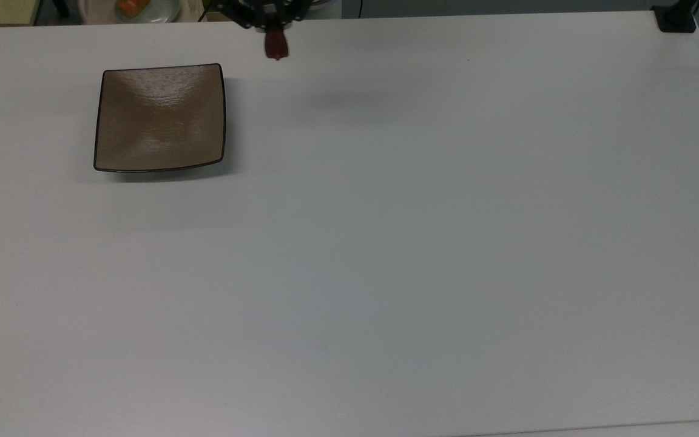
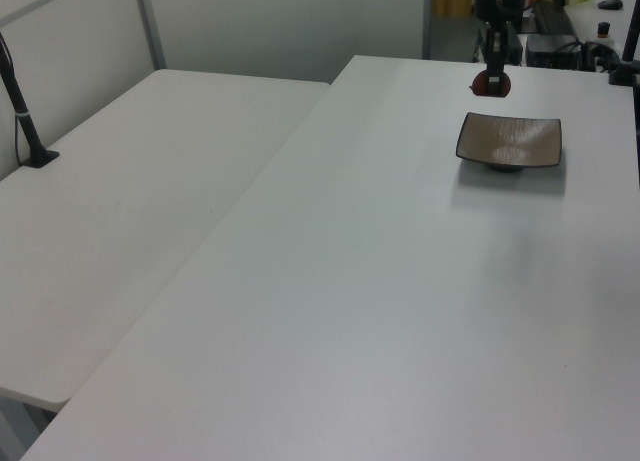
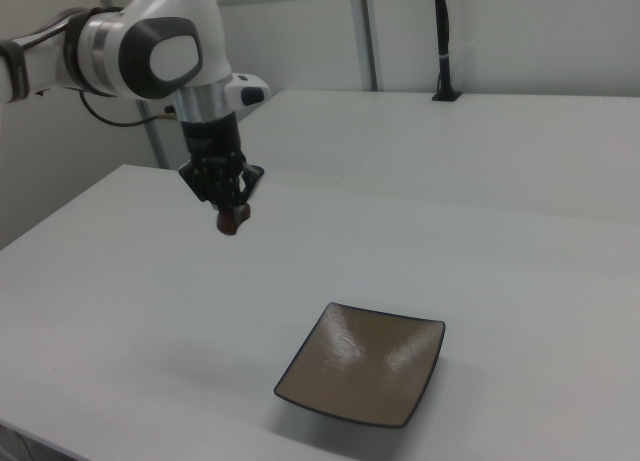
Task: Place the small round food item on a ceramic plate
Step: 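Lift the held food item and carry it toward the brown plate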
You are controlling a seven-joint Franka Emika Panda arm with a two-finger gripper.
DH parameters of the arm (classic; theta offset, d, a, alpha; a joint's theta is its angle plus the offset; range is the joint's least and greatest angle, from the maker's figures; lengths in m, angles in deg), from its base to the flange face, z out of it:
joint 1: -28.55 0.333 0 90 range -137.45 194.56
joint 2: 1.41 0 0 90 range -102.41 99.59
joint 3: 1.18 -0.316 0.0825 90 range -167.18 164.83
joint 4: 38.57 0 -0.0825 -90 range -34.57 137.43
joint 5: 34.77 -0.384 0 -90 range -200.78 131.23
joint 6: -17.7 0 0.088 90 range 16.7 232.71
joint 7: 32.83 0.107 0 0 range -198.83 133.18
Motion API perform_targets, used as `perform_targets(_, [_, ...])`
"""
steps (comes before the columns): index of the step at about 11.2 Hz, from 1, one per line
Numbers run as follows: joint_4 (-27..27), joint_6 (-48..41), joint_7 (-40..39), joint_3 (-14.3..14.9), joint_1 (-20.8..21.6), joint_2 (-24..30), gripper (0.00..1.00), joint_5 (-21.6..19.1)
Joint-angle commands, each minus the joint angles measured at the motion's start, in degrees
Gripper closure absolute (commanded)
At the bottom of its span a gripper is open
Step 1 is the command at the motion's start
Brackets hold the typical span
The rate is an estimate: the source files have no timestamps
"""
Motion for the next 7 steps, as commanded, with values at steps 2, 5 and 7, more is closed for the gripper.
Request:
perform_targets(2, [-0.5, 1.7, -4.6, 4.0, -1.2, -0.1, 0.93, 2.2])
perform_targets(5, [0.2, 5.7, -6.8, 7.9, -2.5, -0.7, 0.93, 2.2])
perform_targets(7, [1.7, 7.6, -10.7, 8.1, -5.0, -1.7, 0.93, 2.2])
